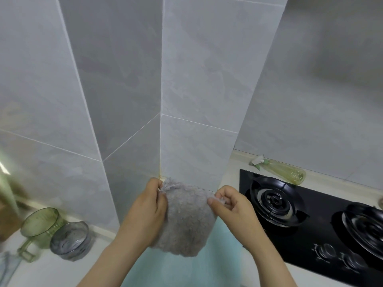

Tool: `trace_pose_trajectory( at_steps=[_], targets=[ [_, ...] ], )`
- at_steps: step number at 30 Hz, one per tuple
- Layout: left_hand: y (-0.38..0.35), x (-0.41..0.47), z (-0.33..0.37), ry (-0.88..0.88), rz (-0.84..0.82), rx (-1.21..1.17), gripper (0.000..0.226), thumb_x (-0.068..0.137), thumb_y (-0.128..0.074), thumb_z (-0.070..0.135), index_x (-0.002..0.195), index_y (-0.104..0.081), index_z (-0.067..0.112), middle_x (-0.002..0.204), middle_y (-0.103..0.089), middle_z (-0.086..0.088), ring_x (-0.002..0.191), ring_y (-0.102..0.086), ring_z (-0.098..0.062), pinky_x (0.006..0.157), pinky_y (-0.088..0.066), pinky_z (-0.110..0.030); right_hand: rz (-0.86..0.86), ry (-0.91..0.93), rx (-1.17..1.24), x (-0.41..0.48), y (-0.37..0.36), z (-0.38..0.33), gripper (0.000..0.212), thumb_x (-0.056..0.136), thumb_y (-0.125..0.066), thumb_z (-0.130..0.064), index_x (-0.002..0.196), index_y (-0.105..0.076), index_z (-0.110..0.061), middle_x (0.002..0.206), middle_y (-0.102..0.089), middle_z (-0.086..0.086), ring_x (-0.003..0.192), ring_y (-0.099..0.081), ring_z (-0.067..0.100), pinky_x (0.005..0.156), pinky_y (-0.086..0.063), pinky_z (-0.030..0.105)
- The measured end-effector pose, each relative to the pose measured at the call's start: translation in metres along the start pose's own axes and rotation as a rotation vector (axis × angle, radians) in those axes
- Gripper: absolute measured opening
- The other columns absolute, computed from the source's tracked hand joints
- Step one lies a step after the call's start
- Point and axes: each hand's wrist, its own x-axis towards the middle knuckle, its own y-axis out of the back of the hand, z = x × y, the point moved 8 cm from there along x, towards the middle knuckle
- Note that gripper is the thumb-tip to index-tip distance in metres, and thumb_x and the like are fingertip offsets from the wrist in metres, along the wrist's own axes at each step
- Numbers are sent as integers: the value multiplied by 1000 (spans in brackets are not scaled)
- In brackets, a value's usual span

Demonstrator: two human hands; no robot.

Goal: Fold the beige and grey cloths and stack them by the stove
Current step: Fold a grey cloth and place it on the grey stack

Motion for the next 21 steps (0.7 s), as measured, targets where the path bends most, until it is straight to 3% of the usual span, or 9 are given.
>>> trace_pose_trajectory(
  at_steps=[2, 4, 7, 10, 12, 14, 15, 18, 21],
  targets=[
    [-3, -1, 4, 8, 31, -18, 8, 99, -34, 21, 92, -38, 22, 69, -56, -9, 63, -52, -19, 53, -32, -29, 119, -5, 147, 0, 4, 2, 18, 88, -69, -22, 79, -54, -18, 59, -41, 2, 58, -38, 16, 55, -32, 28],
    [-7, -2, 8, 13, 52, -55, 8, 99, -33, 22, 94, -39, 24, 70, -56, -7, 65, -53, -19, 55, -34, -28, 209, -74, 312, -2, 4, 13, 17, 86, -70, -23, 95, -56, -19, 60, -59, -1, 62, -56, 16, 63, -45, 27],
    [-12, -3, 15, 18, 94, -128, 8, 99, -34, 21, 97, -42, 21, 77, -58, -3, 70, -53, -10, 59, -36, -20, 99, -242, 512, -4, -12, 41, 56, 75, -75, -52, 120, -58, -23, 102, -74, -1, 97, -69, 18, 89, -54, 37],
    [-20, -3, 17, 68, 125, -164, 9, 98, -36, 18, 98, -45, 20, 80, -59, 3, 73, -52, -4, 58, -33, -12, -42, -333, 532, -10, -22, 53, 68, 73, -67, -62, 117, -66, -11, 114, -71, 8, 108, -67, 25, 98, -51, 46],
    [-28, -4, 17, 93, 138, -165, 9, 98, -37, 17, 98, -46, 19, 80, -59, 3, 73, -50, -1, 58, -33, -9, 12, -353, 509, -12, -17, 58, 72, 72, -68, -63, 110, -66, -1, 110, -71, 14, 107, -67, 29, 100, -49, 52],
    [-37, -6, 19, 101, 139, -149, 8, 98, -38, 18, 97, -46, 19, 77, -58, 3, 71, -49, 0, 58, -33, -8, 96, -327, 490, -12, -6, 63, 72, 71, -73, -64, 108, -65, -2, 110, -71, 14, 105, -67, 29, 98, -49, 53],
    [-42, -8, 19, 98, 138, -132, 8, 98, -38, 19, 97, -45, 20, 75, -57, 4, 69, -48, 0, 57, -32, -9, 124, -300, 482, -12, 0, 64, 59, 75, -71, -58, 108, -66, -9, 108, -72, 8, 103, -68, 23, 95, -52, 48],
    [-54, -15, 26, 86, 141, -97, 8, 99, -40, 25, 93, -45, 22, 68, -54, 6, 65, -48, -2, 52, -30, -13, 176, -234, 416, -17, 20, 58, 20, 89, -63, -36, 103, -64, -21, 97, -72, -6, 85, -69, 0, 74, -56, 19],
    [-64, -22, 31, 92, 151, -139, 12, 98, -41, 28, 95, -48, 20, 66, -56, 3, 63, -50, -6, 51, -31, -16, 248, -162, 271, -29, 39, 50, 23, 89, -61, -38, 94, -60, -15, 85, -67, -6, 68, -62, -7, 59, -50, 13]
  ],
)
